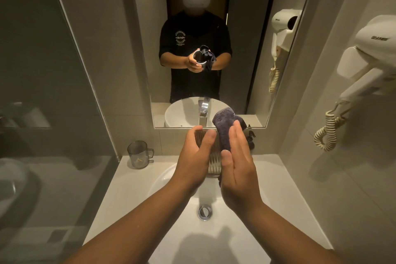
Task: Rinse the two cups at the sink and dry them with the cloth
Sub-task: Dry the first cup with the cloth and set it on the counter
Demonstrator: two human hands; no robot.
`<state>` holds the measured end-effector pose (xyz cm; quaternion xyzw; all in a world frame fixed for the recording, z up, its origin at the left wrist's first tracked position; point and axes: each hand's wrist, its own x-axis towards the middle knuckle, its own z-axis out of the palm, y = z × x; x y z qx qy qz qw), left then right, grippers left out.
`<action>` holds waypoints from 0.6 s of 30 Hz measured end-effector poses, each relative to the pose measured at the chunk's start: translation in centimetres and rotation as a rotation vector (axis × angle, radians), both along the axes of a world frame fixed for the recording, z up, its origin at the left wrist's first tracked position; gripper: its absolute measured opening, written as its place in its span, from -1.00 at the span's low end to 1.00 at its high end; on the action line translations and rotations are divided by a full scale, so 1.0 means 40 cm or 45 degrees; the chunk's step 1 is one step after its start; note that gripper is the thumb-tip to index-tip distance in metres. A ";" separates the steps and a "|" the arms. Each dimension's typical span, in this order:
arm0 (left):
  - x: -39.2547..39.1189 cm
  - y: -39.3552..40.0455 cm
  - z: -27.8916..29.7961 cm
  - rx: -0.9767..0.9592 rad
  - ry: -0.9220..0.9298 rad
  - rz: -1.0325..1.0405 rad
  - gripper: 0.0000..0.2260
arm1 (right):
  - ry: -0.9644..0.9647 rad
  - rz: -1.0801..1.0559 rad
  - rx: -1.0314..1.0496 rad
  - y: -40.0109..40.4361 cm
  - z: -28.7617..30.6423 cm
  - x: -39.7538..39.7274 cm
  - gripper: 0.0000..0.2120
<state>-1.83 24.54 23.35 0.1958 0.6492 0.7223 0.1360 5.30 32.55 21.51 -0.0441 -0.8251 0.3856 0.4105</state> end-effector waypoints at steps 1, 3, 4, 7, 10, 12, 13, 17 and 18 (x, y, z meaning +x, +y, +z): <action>-0.005 -0.003 -0.006 0.033 -0.024 0.006 -0.35 | -0.001 0.077 -0.129 0.000 0.007 0.001 -0.54; -0.013 -0.009 -0.013 0.099 -0.069 -0.059 -0.40 | -0.008 0.288 -0.517 0.008 0.018 -0.004 -0.56; -0.016 -0.013 -0.012 0.130 -0.079 -0.105 -0.45 | -0.015 0.331 -0.641 0.016 0.016 -0.008 -0.57; -0.021 -0.019 -0.007 0.194 -0.120 -0.188 -0.62 | -0.076 0.244 -0.573 0.018 0.020 -0.005 -0.49; -0.022 -0.013 -0.001 0.115 -0.058 -0.094 -0.63 | -0.048 0.080 -0.250 0.005 0.022 0.001 -0.52; -0.019 -0.007 -0.002 0.056 -0.003 0.027 -0.54 | -0.017 -0.017 0.026 -0.002 0.016 0.001 -0.51; -0.014 -0.007 -0.001 0.031 0.008 0.055 -0.48 | 0.000 -0.053 0.135 -0.005 0.010 -0.002 -0.51; 0.005 0.003 -0.002 0.024 0.011 -0.019 -0.36 | 0.051 -0.103 0.300 -0.017 -0.009 -0.006 -0.50; 0.007 0.003 -0.001 0.048 0.030 -0.001 -0.38 | 0.057 -0.087 0.268 -0.021 -0.006 -0.005 -0.51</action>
